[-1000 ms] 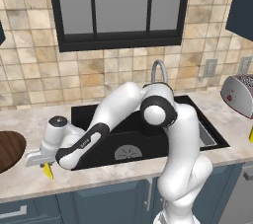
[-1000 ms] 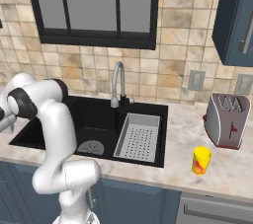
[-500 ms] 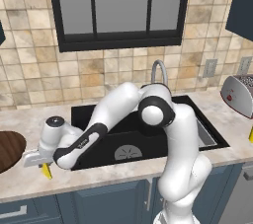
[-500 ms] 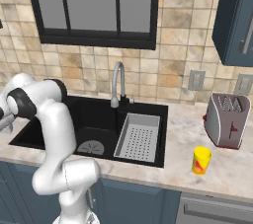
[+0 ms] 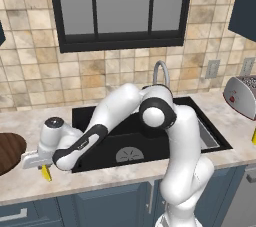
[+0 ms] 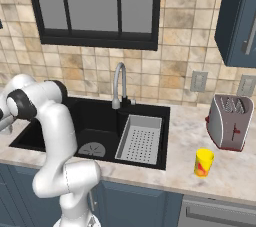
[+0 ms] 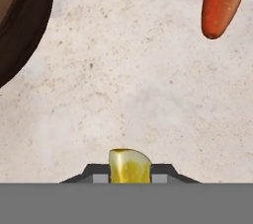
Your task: Remove the carrot and lemon wedge from the sink. Then move the bowl and cup from the counter to the sink for washing.
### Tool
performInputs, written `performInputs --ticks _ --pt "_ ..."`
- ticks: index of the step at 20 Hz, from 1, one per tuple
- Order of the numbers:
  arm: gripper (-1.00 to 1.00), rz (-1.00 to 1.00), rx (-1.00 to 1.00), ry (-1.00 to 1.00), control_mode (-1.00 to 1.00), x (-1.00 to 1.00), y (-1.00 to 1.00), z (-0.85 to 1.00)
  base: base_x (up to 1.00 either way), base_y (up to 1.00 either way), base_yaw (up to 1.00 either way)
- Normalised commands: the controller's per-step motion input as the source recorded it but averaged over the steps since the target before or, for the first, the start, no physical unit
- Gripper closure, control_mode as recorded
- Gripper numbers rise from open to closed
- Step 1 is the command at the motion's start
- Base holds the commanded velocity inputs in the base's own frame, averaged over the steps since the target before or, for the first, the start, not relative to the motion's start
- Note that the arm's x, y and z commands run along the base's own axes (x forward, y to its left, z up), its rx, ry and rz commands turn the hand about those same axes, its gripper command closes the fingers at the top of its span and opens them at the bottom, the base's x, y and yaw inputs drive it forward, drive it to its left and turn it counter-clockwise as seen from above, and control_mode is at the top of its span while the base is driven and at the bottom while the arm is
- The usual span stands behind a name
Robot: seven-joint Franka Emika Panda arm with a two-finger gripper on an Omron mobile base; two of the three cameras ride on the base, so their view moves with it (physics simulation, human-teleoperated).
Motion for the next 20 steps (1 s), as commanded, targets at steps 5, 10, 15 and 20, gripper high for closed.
performInputs --ticks 5,10,15,20 --pt "-1.0 0.0 0.0 0.0 -1.0 -0.08 -0.01 -0.07 0.0 0.0 0.0" --pt "-1.0 0.0 0.0 0.0 -1.0 -0.08 -0.03 -0.04 0.0 0.0 0.0" --pt "-1.0 0.0 0.0 0.0 -1.0 -0.09 -0.04 0.01 0.0 0.0 0.0" --pt "-1.0 0.0 0.02 -0.03 -1.0 -0.06 -0.01 0.19 0.0 0.0 0.0"
